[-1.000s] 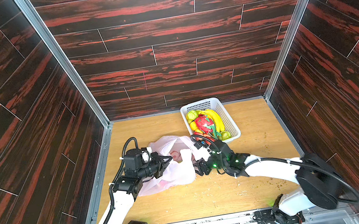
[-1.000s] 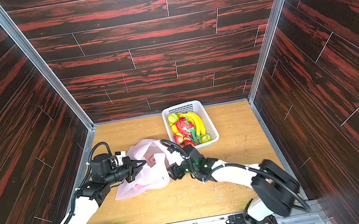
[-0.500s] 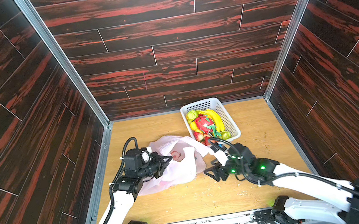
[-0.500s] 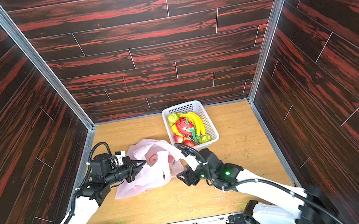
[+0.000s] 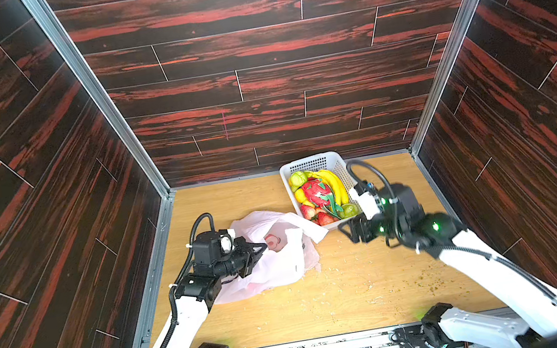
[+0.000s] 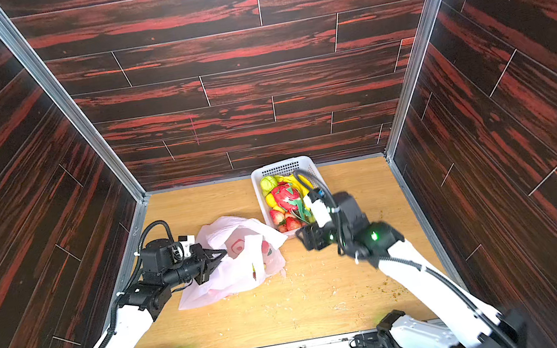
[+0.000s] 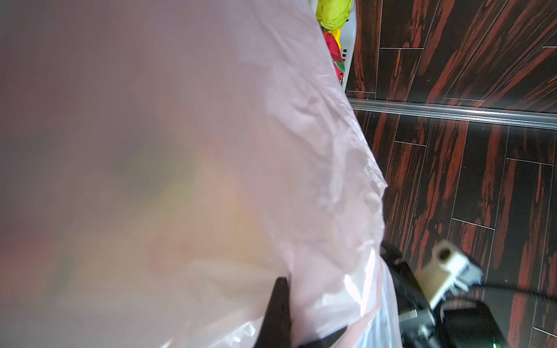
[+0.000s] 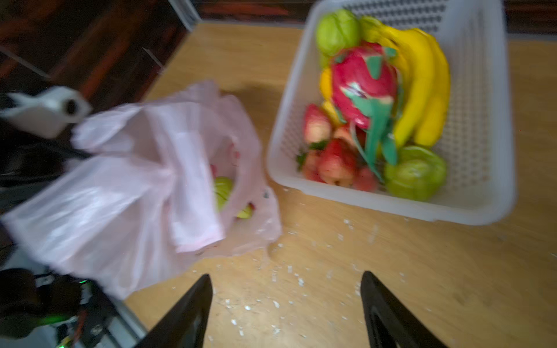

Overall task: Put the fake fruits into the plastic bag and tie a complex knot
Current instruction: 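Lift the open right gripper out of the bag and move over the basket, then lower the right gripper into the basket and grasp the green pear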

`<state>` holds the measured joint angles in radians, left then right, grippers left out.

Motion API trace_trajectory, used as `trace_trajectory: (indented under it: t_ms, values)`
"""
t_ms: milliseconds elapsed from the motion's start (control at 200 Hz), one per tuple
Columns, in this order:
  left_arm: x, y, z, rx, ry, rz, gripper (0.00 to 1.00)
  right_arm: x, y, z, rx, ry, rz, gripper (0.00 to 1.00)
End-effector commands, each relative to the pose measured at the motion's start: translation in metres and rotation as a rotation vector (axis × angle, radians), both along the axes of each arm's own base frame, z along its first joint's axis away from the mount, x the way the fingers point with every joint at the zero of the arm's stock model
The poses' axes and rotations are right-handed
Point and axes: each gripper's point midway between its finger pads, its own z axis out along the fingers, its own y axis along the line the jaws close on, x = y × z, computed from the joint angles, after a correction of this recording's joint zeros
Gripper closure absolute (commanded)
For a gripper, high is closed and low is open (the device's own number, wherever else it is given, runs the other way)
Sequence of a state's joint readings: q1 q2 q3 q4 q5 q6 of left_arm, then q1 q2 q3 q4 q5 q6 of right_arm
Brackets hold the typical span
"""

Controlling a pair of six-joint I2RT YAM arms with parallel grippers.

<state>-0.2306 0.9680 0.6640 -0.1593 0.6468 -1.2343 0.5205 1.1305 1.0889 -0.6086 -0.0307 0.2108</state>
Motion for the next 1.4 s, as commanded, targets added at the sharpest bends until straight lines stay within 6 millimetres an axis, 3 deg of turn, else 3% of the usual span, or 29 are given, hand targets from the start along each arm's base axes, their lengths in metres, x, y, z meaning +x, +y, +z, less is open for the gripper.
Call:
trace_trajectory:
  t_ms: [0,245,496,807,1162,1398]
  values:
    - [0.003,0.000,0.005,-0.007,-0.015,0.005,1.00,0.008,-0.020,-0.025,-0.122,0.119,-0.019,0.22]
    - [0.003,-0.001,0.006,-0.016,-0.020,-0.002,1.00,0.070,-0.047,-0.062,-0.274,0.244,-0.113,0.24]
    - [0.003,-0.001,0.006,-0.022,-0.017,0.002,1.00,0.117,-0.037,-0.107,-0.321,0.357,-0.123,0.27]
    - [0.002,-0.001,0.007,-0.025,-0.021,0.000,1.00,0.126,-0.048,-0.145,-0.418,0.450,-0.157,0.30]
    - [0.002,-0.001,0.006,-0.024,-0.020,-0.001,1.00,0.141,-0.053,-0.157,-0.449,0.445,-0.162,0.41]
    - [0.002,-0.001,0.005,-0.023,-0.018,-0.001,1.00,0.146,-0.056,-0.159,-0.464,0.446,-0.166,0.57]
